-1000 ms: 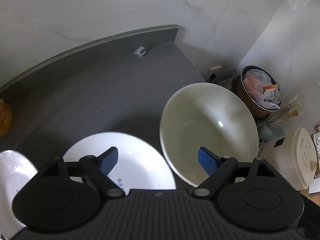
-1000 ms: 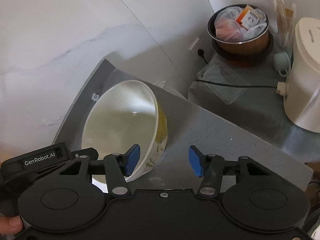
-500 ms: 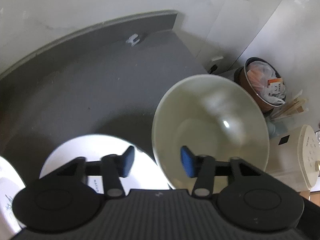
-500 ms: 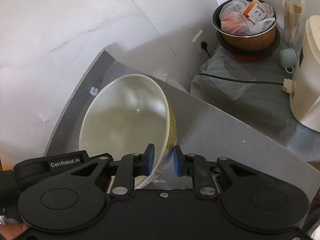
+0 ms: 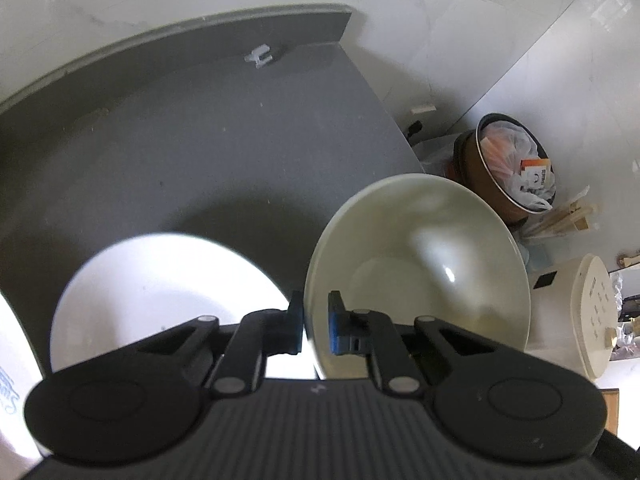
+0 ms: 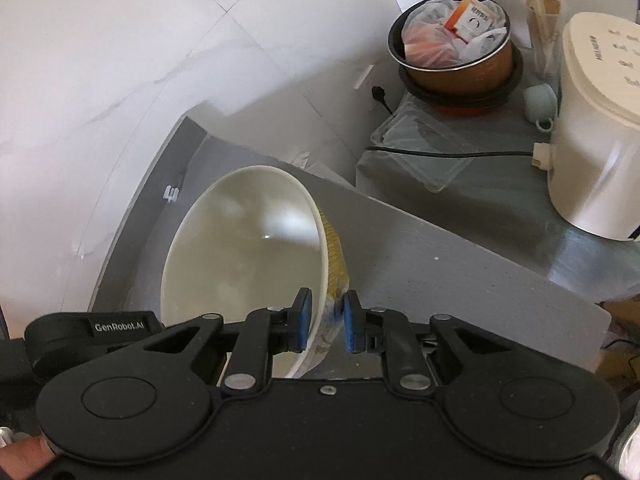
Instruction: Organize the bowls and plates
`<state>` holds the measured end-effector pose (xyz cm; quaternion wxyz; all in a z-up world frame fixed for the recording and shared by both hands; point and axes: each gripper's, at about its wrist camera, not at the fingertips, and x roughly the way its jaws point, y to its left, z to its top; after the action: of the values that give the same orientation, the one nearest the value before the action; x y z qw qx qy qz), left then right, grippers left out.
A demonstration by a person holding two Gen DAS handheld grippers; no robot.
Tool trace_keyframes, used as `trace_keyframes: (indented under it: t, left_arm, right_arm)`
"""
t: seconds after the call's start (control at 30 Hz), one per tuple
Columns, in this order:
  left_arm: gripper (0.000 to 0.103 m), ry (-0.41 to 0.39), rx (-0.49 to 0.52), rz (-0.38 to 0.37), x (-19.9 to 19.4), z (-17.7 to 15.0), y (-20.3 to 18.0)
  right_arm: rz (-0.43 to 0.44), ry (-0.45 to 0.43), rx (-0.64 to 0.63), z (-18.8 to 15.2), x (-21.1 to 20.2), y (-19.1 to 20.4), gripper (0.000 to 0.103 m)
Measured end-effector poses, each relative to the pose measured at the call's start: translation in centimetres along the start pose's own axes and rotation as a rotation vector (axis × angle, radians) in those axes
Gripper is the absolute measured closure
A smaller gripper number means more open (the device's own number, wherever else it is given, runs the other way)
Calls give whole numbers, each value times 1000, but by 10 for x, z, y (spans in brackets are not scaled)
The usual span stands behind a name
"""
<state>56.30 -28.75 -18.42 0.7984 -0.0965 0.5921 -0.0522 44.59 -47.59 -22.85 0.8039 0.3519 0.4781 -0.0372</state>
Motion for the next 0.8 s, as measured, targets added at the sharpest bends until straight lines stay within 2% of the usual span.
trace_keyframes:
  t: [0.07,0.2,0.47,0.8]
  left_arm:
    - [98,8,-8,-1,1,-4,0]
    - [99,13,-18,-12,-3,-10,1]
    - [99,-31,-10,-9,-23,-16,-4]
    - [99,-96,-37,14,-74,-29,6]
  right_arm:
    - [5,6,16,-1,-2,-4,87]
    - [35,-8,13,-6,-11,-9,87]
    - [69,-26,-2,-9,-30,-6,87]
    - [136,-31,-69,-17,-66,17,86]
